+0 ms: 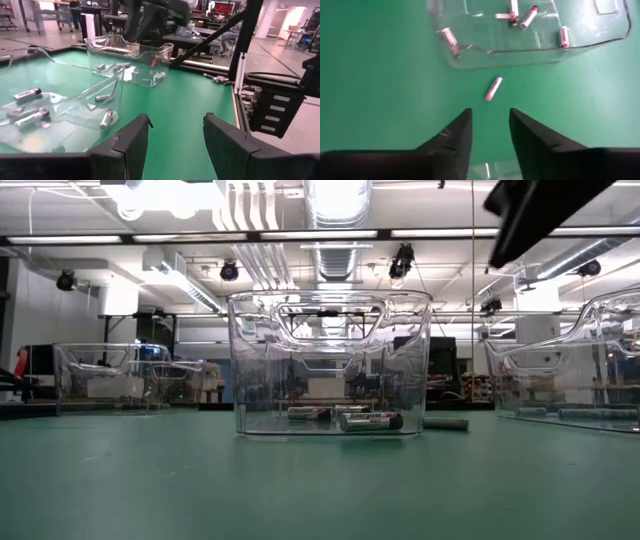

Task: Sort batteries
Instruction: Put the white battery into the right transparent bin

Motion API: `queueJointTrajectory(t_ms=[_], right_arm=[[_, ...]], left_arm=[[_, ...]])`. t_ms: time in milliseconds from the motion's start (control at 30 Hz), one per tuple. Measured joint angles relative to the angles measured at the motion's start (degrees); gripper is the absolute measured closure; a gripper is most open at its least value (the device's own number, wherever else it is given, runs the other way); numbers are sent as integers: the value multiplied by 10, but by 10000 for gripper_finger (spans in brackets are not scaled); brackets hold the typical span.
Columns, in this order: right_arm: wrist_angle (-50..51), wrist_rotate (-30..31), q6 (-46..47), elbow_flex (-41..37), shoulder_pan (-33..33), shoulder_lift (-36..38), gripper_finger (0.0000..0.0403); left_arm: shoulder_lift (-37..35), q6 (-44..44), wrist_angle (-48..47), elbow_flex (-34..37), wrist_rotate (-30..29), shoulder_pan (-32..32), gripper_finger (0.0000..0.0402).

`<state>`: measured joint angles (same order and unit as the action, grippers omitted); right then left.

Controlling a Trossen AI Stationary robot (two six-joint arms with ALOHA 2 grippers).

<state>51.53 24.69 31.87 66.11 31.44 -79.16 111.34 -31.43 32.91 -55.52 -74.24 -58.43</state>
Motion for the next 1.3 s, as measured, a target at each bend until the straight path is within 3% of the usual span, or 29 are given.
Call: queueJointTrajectory(t_ms=[200, 433, 667, 967, 1100, 1300], right_arm=[[-60, -26, -74, -1, -70, -57, 223], [-79, -71, -104, -12, -113, -146, 209], [-112, -106, -117, -58, -173, -123, 199], [-193, -172, -120, -101, -253, -143, 210], [-209, -209, -120, -104, -257, -184, 224], [-195, -217, -129, -88, -252, -211, 248]], left_arm=[[-15, -79, 1, 49, -55, -50, 236], [-7, -157, 1, 81, -77, -81, 244], [18, -142, -3, 76, -57, -83, 245], [56, -172, -8, 74, -59, -81, 245], [87, -211, -6, 59, -63, -71, 245], [130, -228, -2, 12, -64, -66, 245]])
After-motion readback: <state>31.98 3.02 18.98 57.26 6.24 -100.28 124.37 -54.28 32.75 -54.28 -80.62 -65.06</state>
